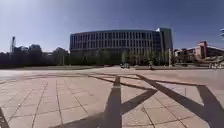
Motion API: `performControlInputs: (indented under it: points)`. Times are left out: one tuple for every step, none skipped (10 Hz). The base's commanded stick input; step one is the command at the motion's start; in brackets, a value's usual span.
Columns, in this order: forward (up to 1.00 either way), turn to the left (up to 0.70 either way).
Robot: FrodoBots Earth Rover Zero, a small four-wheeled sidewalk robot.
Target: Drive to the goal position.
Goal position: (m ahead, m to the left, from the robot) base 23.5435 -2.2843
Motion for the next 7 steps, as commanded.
performControlInputs:
  points:
    - [0.70, 0.00]
    - [0.70, 0.00]
    - [0.70, 0.00]
    - [0.70, 0.00]
    - [0.70, 0.00]
    - [0.70, 0.00]
    - [0.70, 0.00]
